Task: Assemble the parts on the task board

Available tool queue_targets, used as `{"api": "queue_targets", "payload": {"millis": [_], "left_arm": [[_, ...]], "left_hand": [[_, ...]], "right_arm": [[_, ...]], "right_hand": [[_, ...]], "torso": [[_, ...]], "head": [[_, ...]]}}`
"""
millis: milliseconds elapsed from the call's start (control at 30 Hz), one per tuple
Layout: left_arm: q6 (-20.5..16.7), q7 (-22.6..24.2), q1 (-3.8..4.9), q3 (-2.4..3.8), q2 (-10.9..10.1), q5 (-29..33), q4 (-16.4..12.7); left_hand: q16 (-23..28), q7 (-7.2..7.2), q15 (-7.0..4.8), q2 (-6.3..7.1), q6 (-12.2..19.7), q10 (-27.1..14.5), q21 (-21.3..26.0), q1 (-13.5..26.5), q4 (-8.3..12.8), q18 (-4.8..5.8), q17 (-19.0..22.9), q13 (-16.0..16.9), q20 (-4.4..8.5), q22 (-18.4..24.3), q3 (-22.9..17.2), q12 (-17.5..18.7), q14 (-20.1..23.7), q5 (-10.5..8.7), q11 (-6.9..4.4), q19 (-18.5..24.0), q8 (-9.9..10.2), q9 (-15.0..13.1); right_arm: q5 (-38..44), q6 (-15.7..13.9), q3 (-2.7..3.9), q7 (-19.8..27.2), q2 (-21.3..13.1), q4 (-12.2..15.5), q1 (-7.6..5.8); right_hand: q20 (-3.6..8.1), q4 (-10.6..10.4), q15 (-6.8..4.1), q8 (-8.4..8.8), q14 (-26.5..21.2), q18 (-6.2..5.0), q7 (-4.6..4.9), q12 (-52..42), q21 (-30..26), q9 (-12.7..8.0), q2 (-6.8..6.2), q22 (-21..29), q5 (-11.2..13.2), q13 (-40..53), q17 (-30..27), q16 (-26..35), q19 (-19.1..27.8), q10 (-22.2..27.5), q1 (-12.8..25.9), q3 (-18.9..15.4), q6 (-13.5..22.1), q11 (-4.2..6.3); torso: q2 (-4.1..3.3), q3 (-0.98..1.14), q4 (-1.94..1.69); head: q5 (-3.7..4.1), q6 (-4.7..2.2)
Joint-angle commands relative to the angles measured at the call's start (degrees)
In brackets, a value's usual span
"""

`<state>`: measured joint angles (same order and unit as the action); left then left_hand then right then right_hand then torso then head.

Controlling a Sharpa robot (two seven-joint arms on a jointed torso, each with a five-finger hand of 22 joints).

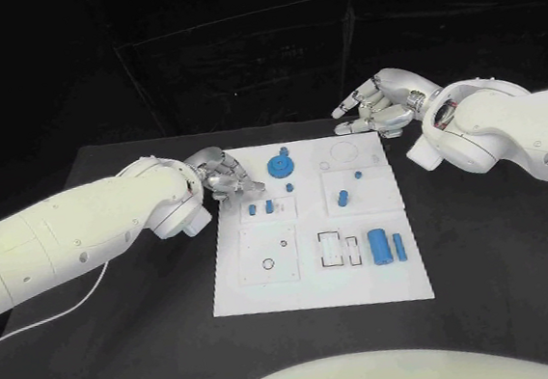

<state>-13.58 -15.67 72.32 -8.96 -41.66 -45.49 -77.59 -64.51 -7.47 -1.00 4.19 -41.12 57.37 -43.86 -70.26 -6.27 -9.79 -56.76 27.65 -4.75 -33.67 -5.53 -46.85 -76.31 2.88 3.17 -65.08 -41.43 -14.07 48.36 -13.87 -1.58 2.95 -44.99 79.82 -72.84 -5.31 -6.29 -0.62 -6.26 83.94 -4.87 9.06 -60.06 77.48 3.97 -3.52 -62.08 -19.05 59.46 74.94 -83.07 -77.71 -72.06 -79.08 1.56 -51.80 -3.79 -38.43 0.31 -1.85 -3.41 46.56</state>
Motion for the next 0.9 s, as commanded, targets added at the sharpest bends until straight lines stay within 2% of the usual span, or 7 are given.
{"api": "queue_targets", "payload": {"millis": [33, 200, 400, 467, 600, 767, 900], "left_arm": [[-4.8, 11.2, 0.17, 0.04, 0.5, 5.0, 0.3], [-3.9, 13.6, 0.27, 0.03, 2.1, 1.5, 1.7], [-2.9, 15.9, 0.29, 0.0, 4.9, -8.2, 4.6], [-2.5, 16.4, 0.28, -0.02, 5.7, -10.8, 5.4], [-1.8, 17.0, 0.28, -0.12, 7.5, -15.6, 7.1], [0.0, 16.1, 0.27, -0.39, 10.0, -21.3, 9.4], [1.1, 15.3, 0.28, -0.45, 11.1, -23.5, 10.3]], "left_hand": [[6.9, -0.71, 0.59, -0.37, 0.7, -2.7, 2.9, -3.1, 1.6, -0.62, 7.4, -1.9, -0.8, 2.0, -0.2, 2.3, 3.5, 0.04, 0.61, 0.6, 1.1, 1.1], [12.5, -1.51, 1.38, -1.07, 0.6, -6.4, 6.3, -7.4, 4.1, -0.74, 13.3, -5.9, -1.59, 4.5, -1.0, 6.3, 5.8, 0.08, 1.6, 0.1, 4.1, 3.4], [12.3, -1.39, 1.18, -0.97, -5.0, -4.6, 8.3, -10.3, 7.1, -0.44, 13.6, -11.9, -1.51, 6.3, -4.5, 10.5, 5.1, 0.19, 1.37, -1.6, 10.6, 7.8], [12.1, -1.2, 1.21, -0.93, -5.4, -4.8, 8.4, -10.4, 7.3, -0.66, 13.4, -12.4, -1.33, 6.3, -4.8, 11.1, 4.9, 0.02, 1.51, -1.8, 11.2, 8.2], [8.4, -1.01, 1.12, -0.41, -7.0, -4.4, 8.1, -10.1, 8.1, -0.71, 9.9, -14.4, -1.18, 6.3, -5.6, 12.5, 2.7, 0.0, 1.49, -3.0, 13.5, 9.5], [-5.2, -0.58, 0.69, 0.81, -8.0, -3.3, 5.3, -8.8, 9.0, -0.67, -4.4, -16.2, -0.76, 4.8, -6.0, 13.0, -4.6, 0.0, 1.1, -6.9, 16.6, 10.4], [-11.4, -0.28, 0.4, 1.3, -8.7, -3.7, -1.5, -8.0, 9.4, 0.24, -11.1, -17.0, -0.36, -1.9, -5.8, 12.9, -7.5, 0.02, 0.81, -10.5, 18.1, 10.3]], "right_arm": [[0.1, 0.1, 0.03, 0.5, 0.1, 0.0, -0.1], [0.1, 0.1, 0.03, 0.5, 0.2, -0.1, -0.1], [0.1, 0.2, 0.03, 0.5, 0.3, -0.1, -0.09], [0.1, 0.2, 0.03, 0.5, 0.3, -0.1, -0.09], [0.1, 0.1, 0.03, 0.5, 0.3, -0.1, -0.09], [0.1, 0.1, 0.03, 0.5, 0.5, -0.1, -0.09], [0.1, 0.1, 0.03, 0.5, 0.5, -0.1, -0.09]], "right_hand": [[-0.02, 0.0, -0.08, -0.35, 3.3, -0.53, -0.02, -0.1, -0.4, 0.0, 0.57, 0.1, -0.3, -0.1, 3.5, 0.2, 0.2, 0.3, 0.0, 0.0, 0.3, 0.02], [-0.02, 0.0, -0.08, -0.35, 3.3, -0.53, -0.02, -0.1, -0.4, 0.0, 0.57, 0.1, -0.3, -0.1, 3.5, 0.2, 0.2, 0.3, 0.0, 0.0, 0.3, 0.02], [-0.03, -0.1, -0.07, -0.35, 3.3, -0.52, -0.01, -0.1, -0.4, 0.0, 0.61, 0.1, -0.3, -0.1, 3.6, 0.2, 0.2, 0.3, 0.2, -0.1, 0.3, 0.0], [-0.03, -0.1, -0.07, -0.35, 3.3, -0.52, -0.01, -0.1, -0.4, 0.0, 0.61, 0.1, -0.3, -0.1, 3.6, 0.2, 0.2, 0.3, 0.2, -0.1, 0.3, 0.0], [-0.03, -0.1, -0.07, -0.35, 3.3, -0.52, -0.01, -0.1, -0.4, 0.0, 0.61, 0.1, -0.3, -0.1, 3.6, 0.2, 0.2, 0.3, 0.2, -0.1, 0.3, 0.0], [-0.03, -0.1, -0.07, -0.35, 3.3, -0.52, -0.02, -0.1, -0.4, 0.0, 0.63, 0.0, -0.3, 0.0, 3.6, 0.2, 0.2, 0.3, 0.1, 0.0, 0.3, 0.01], [-0.03, -0.1, -0.07, -0.35, 3.3, -0.52, -0.02, -0.1, -0.4, 0.0, 0.64, 0.0, -0.3, 0.0, 3.6, 0.2, 0.2, 0.3, 0.1, 0.0, 0.3, 0.01]], "torso": [[-0.09, 0.02, 0.09], [-0.06, 0.04, 0.12], [-0.06, 0.05, 0.12], [-0.1, 0.04, 0.16], [-0.14, 0.03, 0.17], [-0.1, 0.05, 0.1], [-0.08, 0.02, 0.09]], "head": [[0.0, -0.09], [0.11, -0.45], [0.75, -1.13], [0.88, -1.36], [1.13, -1.62], [1.29, -1.85], [1.41, -1.86]]}}
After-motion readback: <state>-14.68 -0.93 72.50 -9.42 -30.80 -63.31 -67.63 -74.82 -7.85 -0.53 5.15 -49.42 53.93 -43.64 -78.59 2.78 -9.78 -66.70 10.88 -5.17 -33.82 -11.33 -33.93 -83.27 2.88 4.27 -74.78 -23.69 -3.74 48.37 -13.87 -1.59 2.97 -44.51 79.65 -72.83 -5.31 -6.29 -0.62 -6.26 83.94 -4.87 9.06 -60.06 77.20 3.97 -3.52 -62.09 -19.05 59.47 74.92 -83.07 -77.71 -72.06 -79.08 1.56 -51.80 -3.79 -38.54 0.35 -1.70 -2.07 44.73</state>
